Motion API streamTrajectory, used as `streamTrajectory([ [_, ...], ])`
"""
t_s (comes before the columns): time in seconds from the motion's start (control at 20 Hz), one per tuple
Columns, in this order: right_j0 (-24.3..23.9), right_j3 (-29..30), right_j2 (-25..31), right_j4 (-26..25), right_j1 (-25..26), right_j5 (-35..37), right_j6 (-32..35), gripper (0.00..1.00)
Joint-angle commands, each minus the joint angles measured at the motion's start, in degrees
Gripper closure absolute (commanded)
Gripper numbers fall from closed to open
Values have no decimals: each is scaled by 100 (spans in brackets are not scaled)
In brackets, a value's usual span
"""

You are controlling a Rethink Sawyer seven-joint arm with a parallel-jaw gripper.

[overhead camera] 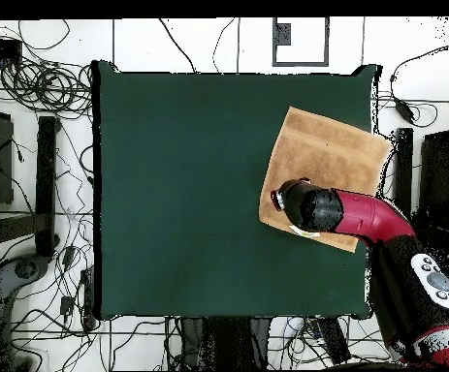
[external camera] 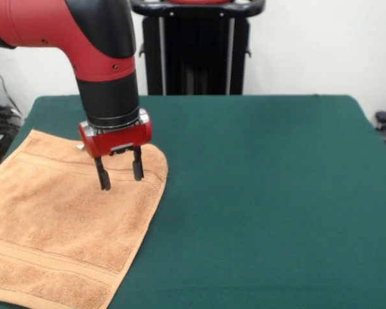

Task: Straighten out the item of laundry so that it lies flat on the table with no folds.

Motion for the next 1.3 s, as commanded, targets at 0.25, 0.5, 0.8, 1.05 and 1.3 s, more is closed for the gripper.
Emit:
streamTrajectory([
  [0.25, 356, 466, 449, 152, 499, -577, 865, 0],
  [0.5, 397, 397, 367, 75, 707, -838, 893, 0],
  [0.8, 432, 327, 261, 3, 940, -1057, 880, 0],
  [1.05, 705, 97, -144, -95, 1120, -1037, 944, 0],
  [1.3, 952, -173, -447, -112, 1377, -1024, 916, 0],
])
